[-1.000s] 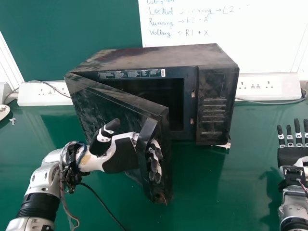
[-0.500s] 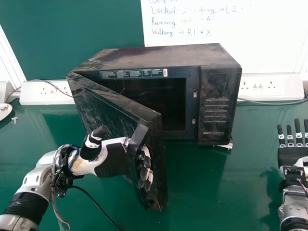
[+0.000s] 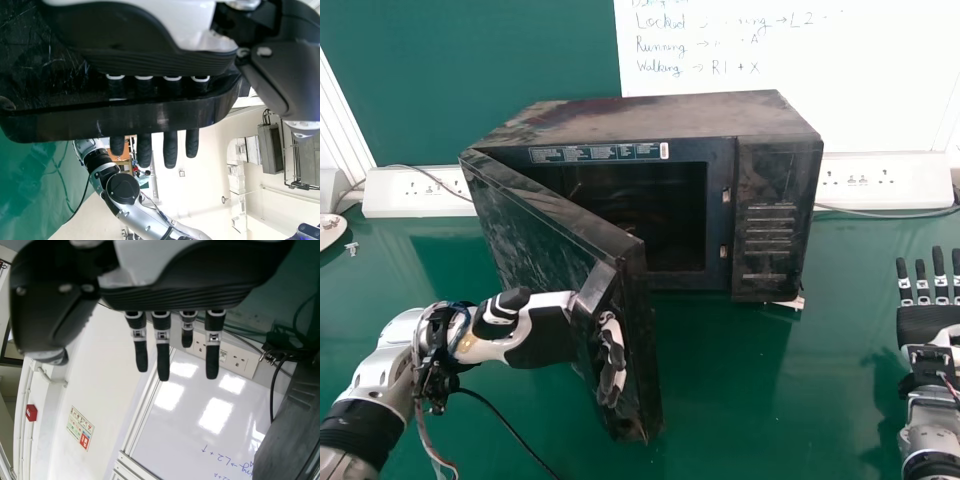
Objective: Open the door of oven
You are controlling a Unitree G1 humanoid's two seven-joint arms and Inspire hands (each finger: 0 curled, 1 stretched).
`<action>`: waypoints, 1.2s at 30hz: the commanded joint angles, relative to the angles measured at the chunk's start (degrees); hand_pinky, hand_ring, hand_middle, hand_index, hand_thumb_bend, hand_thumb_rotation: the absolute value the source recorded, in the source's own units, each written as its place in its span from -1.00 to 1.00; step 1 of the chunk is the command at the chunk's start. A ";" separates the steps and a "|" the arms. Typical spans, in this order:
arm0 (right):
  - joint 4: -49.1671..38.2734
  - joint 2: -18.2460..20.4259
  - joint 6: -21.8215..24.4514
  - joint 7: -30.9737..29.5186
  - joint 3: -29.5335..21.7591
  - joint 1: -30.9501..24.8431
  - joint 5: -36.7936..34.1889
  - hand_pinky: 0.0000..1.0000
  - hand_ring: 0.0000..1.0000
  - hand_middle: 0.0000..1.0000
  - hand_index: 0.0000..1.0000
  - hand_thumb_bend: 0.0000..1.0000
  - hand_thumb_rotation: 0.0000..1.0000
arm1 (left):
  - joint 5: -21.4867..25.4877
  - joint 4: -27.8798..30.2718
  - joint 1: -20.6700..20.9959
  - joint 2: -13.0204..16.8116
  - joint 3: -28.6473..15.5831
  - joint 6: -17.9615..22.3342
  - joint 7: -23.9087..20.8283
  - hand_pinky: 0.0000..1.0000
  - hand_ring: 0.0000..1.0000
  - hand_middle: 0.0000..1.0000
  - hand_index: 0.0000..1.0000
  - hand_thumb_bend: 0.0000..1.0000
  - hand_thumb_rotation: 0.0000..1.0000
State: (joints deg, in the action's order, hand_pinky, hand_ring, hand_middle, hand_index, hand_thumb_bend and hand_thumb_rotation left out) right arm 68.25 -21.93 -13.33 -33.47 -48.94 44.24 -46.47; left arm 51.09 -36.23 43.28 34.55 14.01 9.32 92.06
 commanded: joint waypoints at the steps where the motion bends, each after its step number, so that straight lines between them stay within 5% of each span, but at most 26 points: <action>1: 0.19 -0.20 0.20 -0.62 -0.03 -0.06 0.10 -0.19 -0.06 0.11 0.28 1.00 0.71 | 11.26 -0.37 3.49 4.93 -6.75 3.64 0.44 0.27 0.41 0.53 0.66 0.66 0.80; 7: 0.36 -0.36 0.38 -0.82 -0.15 -0.05 0.03 -0.20 -0.06 0.12 0.26 1.00 0.72 | 12.64 -0.26 2.63 6.13 -7.56 5.63 0.44 0.19 0.38 0.50 0.66 0.72 0.78; 12: 0.47 -0.53 0.87 -1.06 -0.41 0.02 -0.30 -0.21 -0.07 0.11 0.25 1.00 0.69 | 14.63 0.39 1.14 7.10 -10.63 1.78 0.44 -0.02 0.21 0.36 0.50 0.89 0.86; 14: 0.45 -0.56 0.59 -0.86 -0.26 -0.02 -0.08 -0.21 -0.07 0.11 0.26 1.00 0.71 | 15.70 2.15 0.60 6.59 -11.29 1.59 0.44 -0.13 0.13 0.31 0.43 0.73 0.71; 20: 0.33 -0.47 0.30 -0.15 -0.07 -0.04 0.20 -0.21 -0.07 0.11 0.26 1.00 0.76 | 17.09 7.43 2.86 11.45 -5.97 -5.32 0.44 -0.17 0.10 0.36 0.53 0.81 0.73; 23: 0.40 -0.48 0.25 0.00 -0.10 -0.08 0.21 -0.22 -0.08 0.09 0.25 1.00 0.74 | 19.20 8.97 2.46 11.88 -7.26 -5.98 0.44 -0.14 0.16 0.42 0.59 0.87 0.47; 30: 0.54 -0.79 0.81 -0.65 -0.34 -0.10 -0.13 -0.26 -0.09 0.12 0.29 1.00 0.72 | 23.75 12.20 -1.63 11.85 -14.32 -6.91 0.44 -0.18 0.17 0.55 0.73 0.52 0.56; 34: 0.45 -0.78 0.55 -0.42 -0.18 -0.10 0.09 -0.23 -0.08 0.11 0.31 1.00 0.72 | 27.48 13.66 -6.93 11.54 -19.41 -16.55 0.44 -0.31 -0.02 0.60 0.78 0.31 -0.04; 36: 0.45 -0.82 0.64 -0.66 -0.16 -0.16 0.08 -0.23 -0.08 0.10 0.31 1.00 0.72 | 27.99 13.53 -9.96 10.43 -23.20 -17.67 0.44 0.04 0.36 0.78 0.66 0.23 -0.61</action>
State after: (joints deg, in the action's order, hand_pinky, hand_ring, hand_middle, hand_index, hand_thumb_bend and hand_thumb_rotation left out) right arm 68.33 -22.19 -13.04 -33.54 -49.08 44.24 -46.59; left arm 57.64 -25.60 33.31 43.79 8.50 -2.97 91.78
